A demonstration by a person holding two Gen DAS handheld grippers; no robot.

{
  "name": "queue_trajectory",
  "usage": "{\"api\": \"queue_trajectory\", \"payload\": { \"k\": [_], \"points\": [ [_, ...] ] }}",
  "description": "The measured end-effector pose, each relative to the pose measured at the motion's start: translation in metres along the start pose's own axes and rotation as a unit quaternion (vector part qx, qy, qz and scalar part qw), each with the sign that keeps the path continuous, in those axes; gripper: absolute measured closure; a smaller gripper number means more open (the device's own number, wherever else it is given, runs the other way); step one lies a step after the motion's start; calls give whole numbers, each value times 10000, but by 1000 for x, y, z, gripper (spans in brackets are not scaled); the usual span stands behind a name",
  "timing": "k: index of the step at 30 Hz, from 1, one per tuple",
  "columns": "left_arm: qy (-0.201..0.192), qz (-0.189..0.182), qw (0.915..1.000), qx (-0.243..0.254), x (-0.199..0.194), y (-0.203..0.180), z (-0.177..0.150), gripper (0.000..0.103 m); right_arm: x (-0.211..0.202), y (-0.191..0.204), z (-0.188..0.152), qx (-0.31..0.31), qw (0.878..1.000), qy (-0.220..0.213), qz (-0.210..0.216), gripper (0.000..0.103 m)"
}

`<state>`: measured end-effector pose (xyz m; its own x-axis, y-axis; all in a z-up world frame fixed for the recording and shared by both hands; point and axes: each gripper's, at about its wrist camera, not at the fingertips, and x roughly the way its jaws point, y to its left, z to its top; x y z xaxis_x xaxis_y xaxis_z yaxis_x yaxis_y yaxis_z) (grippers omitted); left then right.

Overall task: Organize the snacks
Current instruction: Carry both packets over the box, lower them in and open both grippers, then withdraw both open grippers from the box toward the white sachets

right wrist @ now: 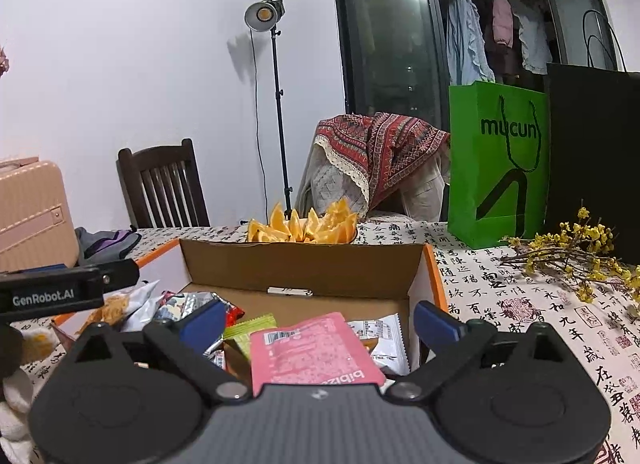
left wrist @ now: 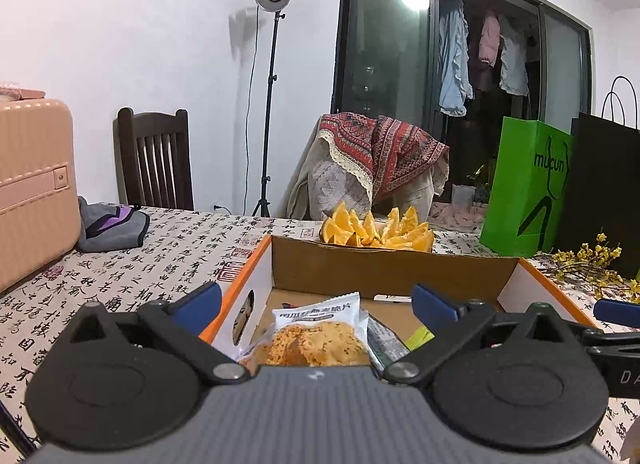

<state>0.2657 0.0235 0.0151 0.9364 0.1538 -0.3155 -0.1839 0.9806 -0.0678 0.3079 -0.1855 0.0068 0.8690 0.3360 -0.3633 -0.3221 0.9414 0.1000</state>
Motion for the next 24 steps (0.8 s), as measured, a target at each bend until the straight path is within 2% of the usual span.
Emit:
{"api": "queue_trajectory", "payload": {
  "k": [13,16,24],
  "points": [
    [40,-146,9998,-132,-13,1,7,0,-12,2,4,13,9999,-118,-14,2],
    [179,-42,9997,-132,-16,0,11,0,-16,3,6,-23,9998,-164,-59,2],
    [70,-110,9996,-247,-53,8,30,0,-35,11,20,-189,9994,-232,-182,2]
  ]
}}
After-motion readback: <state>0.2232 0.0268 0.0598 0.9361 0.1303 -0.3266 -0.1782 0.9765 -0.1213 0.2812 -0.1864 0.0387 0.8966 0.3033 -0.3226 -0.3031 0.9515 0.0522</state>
